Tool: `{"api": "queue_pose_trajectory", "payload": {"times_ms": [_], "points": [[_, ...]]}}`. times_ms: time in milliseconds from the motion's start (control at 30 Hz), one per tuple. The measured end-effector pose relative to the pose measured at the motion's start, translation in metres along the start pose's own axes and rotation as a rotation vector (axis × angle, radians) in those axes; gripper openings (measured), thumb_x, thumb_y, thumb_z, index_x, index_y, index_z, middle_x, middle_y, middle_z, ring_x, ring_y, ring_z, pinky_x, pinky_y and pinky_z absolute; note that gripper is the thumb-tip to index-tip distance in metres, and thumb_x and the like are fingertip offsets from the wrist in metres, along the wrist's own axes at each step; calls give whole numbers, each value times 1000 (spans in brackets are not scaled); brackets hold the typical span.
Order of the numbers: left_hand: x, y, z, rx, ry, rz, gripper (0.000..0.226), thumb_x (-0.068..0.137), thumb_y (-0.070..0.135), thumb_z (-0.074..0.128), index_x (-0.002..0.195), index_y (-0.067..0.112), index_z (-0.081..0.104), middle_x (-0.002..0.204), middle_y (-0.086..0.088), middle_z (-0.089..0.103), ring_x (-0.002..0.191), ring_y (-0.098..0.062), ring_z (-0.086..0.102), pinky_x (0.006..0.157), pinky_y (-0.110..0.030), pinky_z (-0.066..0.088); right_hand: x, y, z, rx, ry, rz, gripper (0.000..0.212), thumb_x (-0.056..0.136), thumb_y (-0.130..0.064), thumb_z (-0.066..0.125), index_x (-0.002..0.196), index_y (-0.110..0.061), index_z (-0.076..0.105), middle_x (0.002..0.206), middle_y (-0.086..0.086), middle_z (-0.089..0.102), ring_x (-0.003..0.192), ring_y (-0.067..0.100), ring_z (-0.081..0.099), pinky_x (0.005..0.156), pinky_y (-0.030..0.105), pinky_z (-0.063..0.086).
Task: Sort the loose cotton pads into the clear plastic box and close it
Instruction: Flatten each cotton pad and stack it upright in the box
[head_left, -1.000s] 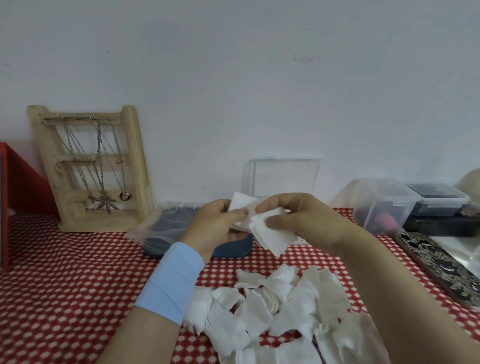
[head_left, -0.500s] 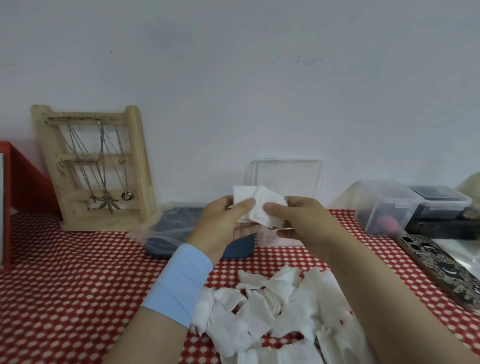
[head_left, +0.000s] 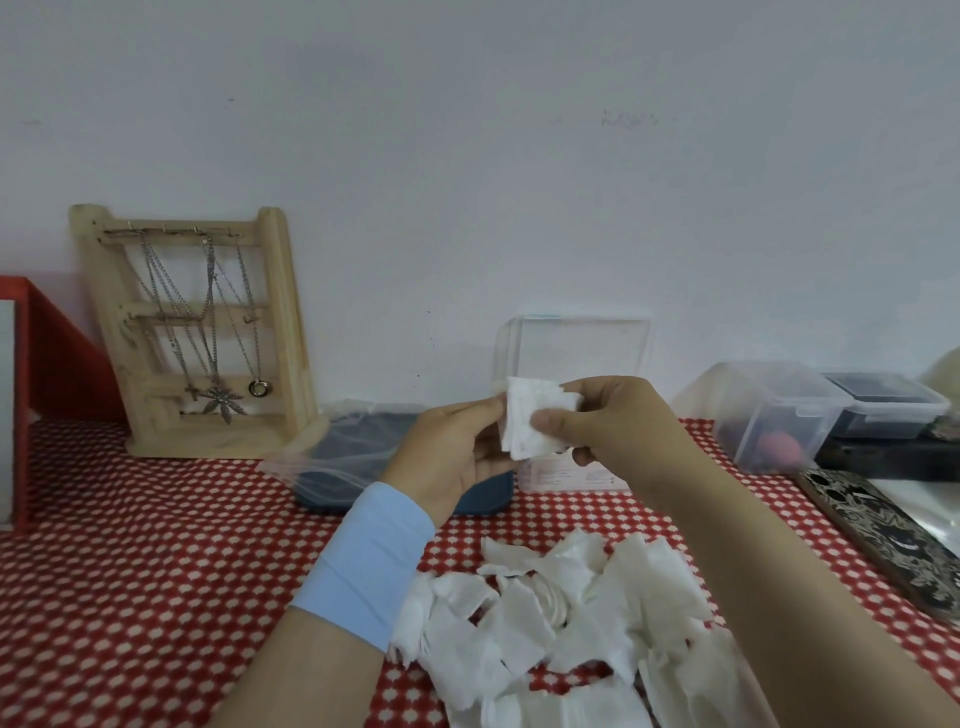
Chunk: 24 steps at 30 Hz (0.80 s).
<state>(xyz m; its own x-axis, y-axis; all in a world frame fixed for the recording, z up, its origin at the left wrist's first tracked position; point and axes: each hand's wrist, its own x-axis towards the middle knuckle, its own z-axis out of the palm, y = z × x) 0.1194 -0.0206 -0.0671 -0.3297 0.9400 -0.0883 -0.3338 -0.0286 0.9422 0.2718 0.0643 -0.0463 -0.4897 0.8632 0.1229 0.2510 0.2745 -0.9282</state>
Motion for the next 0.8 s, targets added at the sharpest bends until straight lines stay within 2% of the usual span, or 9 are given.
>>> {"api": "queue_pose_trajectory", "payload": {"times_ms": [167, 267, 367, 433, 500, 567, 633, 733, 800], "points": [[-1, 0, 0, 30, -13, -9, 31, 101, 25, 58, 119, 3, 69, 107, -15, 76, 101, -28, 74, 84, -37, 61, -2, -2, -3, -24, 22, 19, 13, 81, -20, 84, 92, -19, 76, 72, -1, 73, 46, 6, 56, 55, 23, 52], [-1, 2, 1, 66, -5, -2, 35, 97, 34, 62, 117, 6, 69, 106, -15, 77, 99, -29, 74, 83, -38, 61, -3, -3, -2, -40, 25, -4, 11, 83, -16, 82, 92, -17, 76, 66, -7, 69, 42, -3, 55, 44, 12, 42], [-3, 3, 2, 142, 23, 13, 37, 91, 34, 70, 116, 7, 69, 103, -12, 78, 93, -26, 76, 78, -37, 62, -5, -5, 2, -86, 14, -47, 14, 85, -14, 80, 98, -15, 76, 66, -11, 66, 44, -8, 56, 44, 7, 40], [-2, 2, 2, 128, 59, 18, 30, 93, 28, 70, 114, 7, 70, 100, -11, 78, 90, -25, 77, 74, -35, 63, -6, -6, 5, -130, 48, -53, 15, 83, -21, 82, 96, -18, 75, 72, -9, 69, 50, -4, 60, 47, 10, 43], [-2, 2, 1, 64, 84, 2, 24, 95, 24, 68, 111, 5, 70, 98, -12, 78, 89, -25, 77, 70, -33, 62, -4, -4, 6, -178, 128, -45, 20, 79, -29, 86, 85, -16, 73, 71, -5, 71, 54, 2, 63, 50, 13, 43], [-1, 3, 0, 23, 90, -7, 22, 96, 22, 67, 108, 4, 71, 99, -13, 78, 88, -25, 77, 67, -31, 62, -2, -2, 7, -181, 170, -31, 24, 78, -33, 86, 79, -15, 70, 65, -3, 71, 46, -1, 58, 45, 12, 40], [-2, 2, 0, 17, 95, -6, 22, 96, 21, 66, 108, 4, 71, 99, -12, 78, 86, -23, 77, 65, -30, 61, -2, -2, 5, -87, 151, -17, 22, 79, -28, 85, 78, -13, 70, 67, -1, 72, 46, -2, 60, 44, 12, 44], [-1, 1, -2, 36, 112, -10, 22, 95, 21, 67, 109, 5, 71, 100, -11, 78, 86, -22, 77, 65, -29, 61, -3, -7, -6, 94, 125, -1, 13, 83, -16, 82, 83, -8, 72, 78, 3, 78, 64, 12, 75, 54, 24, 58], [-1, 0, -4, 41, 120, -16, 23, 94, 22, 68, 110, 5, 70, 103, -13, 77, 90, -23, 76, 65, -30, 62, -4, -10, -16, 124, 119, -47, 6, 86, -12, 79, 87, -8, 74, 79, 4, 78, 67, 17, 75, 55, 27, 59]]}}
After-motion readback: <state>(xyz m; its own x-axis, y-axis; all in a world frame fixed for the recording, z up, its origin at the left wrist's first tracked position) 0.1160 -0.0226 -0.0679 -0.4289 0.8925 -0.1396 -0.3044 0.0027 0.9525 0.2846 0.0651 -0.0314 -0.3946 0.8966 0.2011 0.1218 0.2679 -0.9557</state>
